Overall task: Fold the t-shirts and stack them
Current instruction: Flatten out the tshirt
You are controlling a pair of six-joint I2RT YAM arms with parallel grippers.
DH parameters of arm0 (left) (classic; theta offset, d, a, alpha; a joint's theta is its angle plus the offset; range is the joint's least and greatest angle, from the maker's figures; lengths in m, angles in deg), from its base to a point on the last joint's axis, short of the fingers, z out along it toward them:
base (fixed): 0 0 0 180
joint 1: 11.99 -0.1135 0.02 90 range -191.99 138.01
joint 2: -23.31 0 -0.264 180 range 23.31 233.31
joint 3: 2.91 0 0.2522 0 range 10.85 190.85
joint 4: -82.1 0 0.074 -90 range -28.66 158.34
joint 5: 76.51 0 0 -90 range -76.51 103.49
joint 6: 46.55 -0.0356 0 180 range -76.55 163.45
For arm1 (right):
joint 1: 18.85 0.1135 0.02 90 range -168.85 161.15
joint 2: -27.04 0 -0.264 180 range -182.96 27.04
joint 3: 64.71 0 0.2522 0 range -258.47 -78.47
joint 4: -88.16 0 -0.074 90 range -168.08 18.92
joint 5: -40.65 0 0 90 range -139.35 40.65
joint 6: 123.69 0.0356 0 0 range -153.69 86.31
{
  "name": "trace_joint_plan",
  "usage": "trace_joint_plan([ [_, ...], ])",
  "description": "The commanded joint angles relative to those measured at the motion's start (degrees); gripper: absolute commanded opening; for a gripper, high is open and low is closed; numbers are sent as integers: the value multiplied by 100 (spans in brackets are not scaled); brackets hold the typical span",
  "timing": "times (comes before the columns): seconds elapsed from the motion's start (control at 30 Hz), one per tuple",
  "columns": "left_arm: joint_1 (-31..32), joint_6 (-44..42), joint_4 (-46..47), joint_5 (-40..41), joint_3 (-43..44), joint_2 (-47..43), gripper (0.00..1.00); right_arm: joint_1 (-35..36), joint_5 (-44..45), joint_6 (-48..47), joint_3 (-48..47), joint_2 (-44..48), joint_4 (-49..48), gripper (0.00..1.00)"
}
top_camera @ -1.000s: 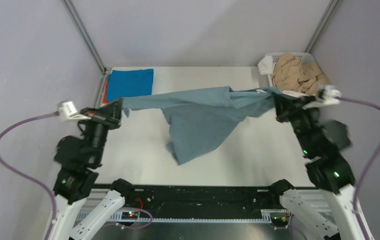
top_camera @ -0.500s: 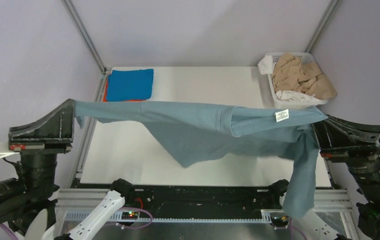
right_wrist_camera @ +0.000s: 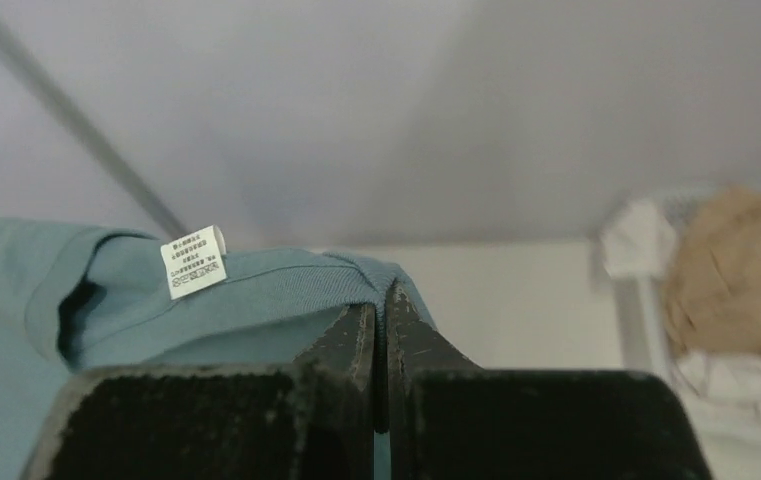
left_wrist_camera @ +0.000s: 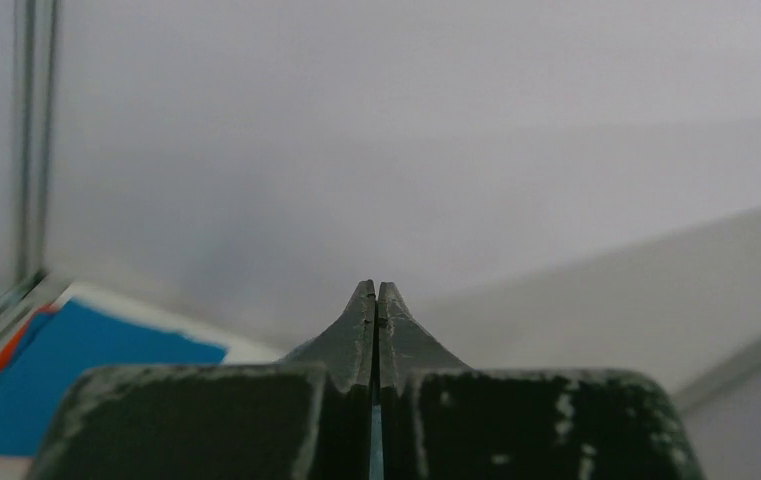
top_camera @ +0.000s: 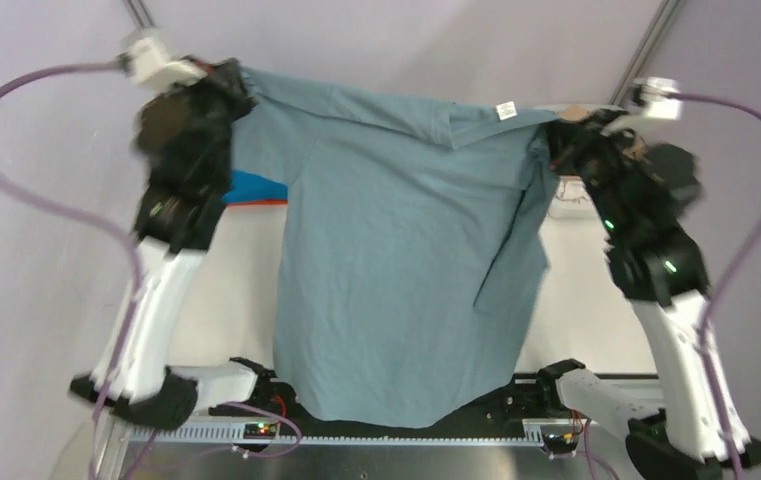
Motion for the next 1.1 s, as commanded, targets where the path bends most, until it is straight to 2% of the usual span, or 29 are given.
trace_joint_plan([
  [0.0, -463, 57, -111, 605, -237, 1362, 0, -519, 149, 209, 911, -853, -472, 0],
  [0.13, -604, 187, -77, 454, -405, 2590, 0, -692, -441, 232, 1874, -1661, -1416, 0],
  [0.27, -604, 216, -89, 195, -28, 4201, 0, -841, -547, 459, 2090, -2916, -1897, 0],
  [0.37, -604, 310, -91, -141, 197, 4811, 0, -986, -630, 644, 2066, -3650, -2337, 0],
  [0.47, -608, 418, -93, -366, 379, 5256, 13, -1095, -685, 803, 1909, -4335, -2643, 0],
  [0.53, -608, 456, -97, -595, 506, 5468, 31, -1110, -448, 831, 1826, -4619, -2819, 0],
  [0.57, -604, 467, -99, -760, 551, 5528, 49, -1114, -349, 828, 1781, -4705, -2841, 4],
  [0.6, -605, 480, -99, -849, 639, 5622, 60, -1126, -164, 805, 1641, -4840, -2802, 9],
  [0.63, -607, 472, -101, -1010, 674, 5640, 86, -1126, -71, 789, 1552, -4886, -2744, 26],
  [0.67, -608, 471, -109, -1088, 720, 5626, 93, -1133, 113, 733, 1336, -4958, -2569, 40],
  [0.7, -608, 487, -126, -1221, 725, 5521, 98, -1131, 310, 671, 1110, -4967, -2206, 60],
  [0.73, -608, 500, -154, -1304, 704, 5436, 99, -1120, 408, 652, 1023, -4950, -2055, 73],
  [0.77, -606, 543, -166, -1466, 600, 5197, 99, -1088, 623, 598, 911, -4864, -1806, 81],
  [0.8, -603, 577, -182, -1558, 509, 5063, 99, -1063, 740, 563, 880, -4801, -1697, 93],
  [0.87, -577, 719, -186, -1974, 129, 4543, 100, -923, 1270, 490, 863, -4577, -1310, 98],
  [0.93, -523, 936, -177, -2314, -475, 3958, 100, -726, 1625, 349, 938, -4371, -1025, 99],
  [1.0, -420, 1178, -170, -2651, -1284, 3338, 100, -540, 1386, 205, 1123, -4266, -886, 99],
  [1.07, -206, 1433, -153, -2906, -2225, 2747, 100, -434, 595, 286, 1326, -4306, -786, 98],
])
